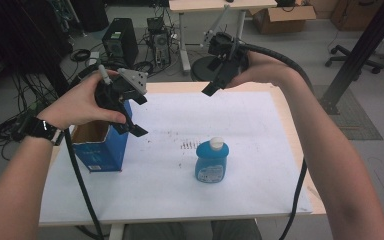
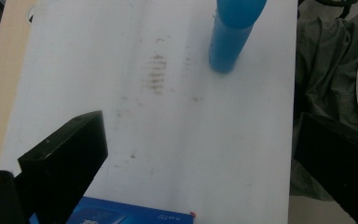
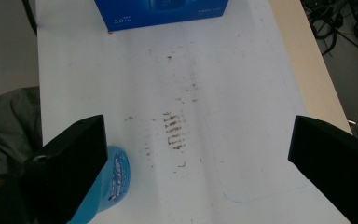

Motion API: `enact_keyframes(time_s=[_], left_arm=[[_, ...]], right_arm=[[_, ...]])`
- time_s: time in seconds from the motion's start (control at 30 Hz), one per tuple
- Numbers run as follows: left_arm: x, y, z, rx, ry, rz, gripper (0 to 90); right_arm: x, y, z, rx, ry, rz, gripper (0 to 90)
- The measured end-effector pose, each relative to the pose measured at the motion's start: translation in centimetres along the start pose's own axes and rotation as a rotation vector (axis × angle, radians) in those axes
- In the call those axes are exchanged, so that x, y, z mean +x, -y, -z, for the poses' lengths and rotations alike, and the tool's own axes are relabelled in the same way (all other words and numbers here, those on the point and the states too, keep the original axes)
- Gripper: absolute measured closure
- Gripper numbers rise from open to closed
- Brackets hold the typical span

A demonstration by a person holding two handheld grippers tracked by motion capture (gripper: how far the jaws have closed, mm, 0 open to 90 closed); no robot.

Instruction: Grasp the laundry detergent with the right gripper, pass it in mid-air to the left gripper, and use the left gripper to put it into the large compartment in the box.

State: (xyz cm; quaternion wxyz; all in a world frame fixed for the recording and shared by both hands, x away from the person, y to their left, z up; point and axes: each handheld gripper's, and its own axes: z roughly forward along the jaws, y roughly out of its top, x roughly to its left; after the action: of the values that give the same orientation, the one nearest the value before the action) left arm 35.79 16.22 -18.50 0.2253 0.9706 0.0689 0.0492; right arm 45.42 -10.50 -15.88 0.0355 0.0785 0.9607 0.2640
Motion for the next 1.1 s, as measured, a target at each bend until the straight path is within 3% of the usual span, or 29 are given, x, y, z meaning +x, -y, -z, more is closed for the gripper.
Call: enact_keyframes(time_s=[0.3,0.53,1.1], left_arm=[[0.0,-0.1,0.0,0.006,0.004,0.004,3.8],[-0.3,0.1,0.0,0.018,0.004,0.009,3.8],[-0.7,0.4,-0.6,0.035,-0.006,0.016,3.7]], right_arm=[[0.0,0.4,0.3,-0.007,-0.003,0.004,3.6],[0.3,1.6,1.1,-0.059,-0.013,0.012,3.1],[1.9,7.0,2.4,-0.191,-0.028,0.002,2.3]])
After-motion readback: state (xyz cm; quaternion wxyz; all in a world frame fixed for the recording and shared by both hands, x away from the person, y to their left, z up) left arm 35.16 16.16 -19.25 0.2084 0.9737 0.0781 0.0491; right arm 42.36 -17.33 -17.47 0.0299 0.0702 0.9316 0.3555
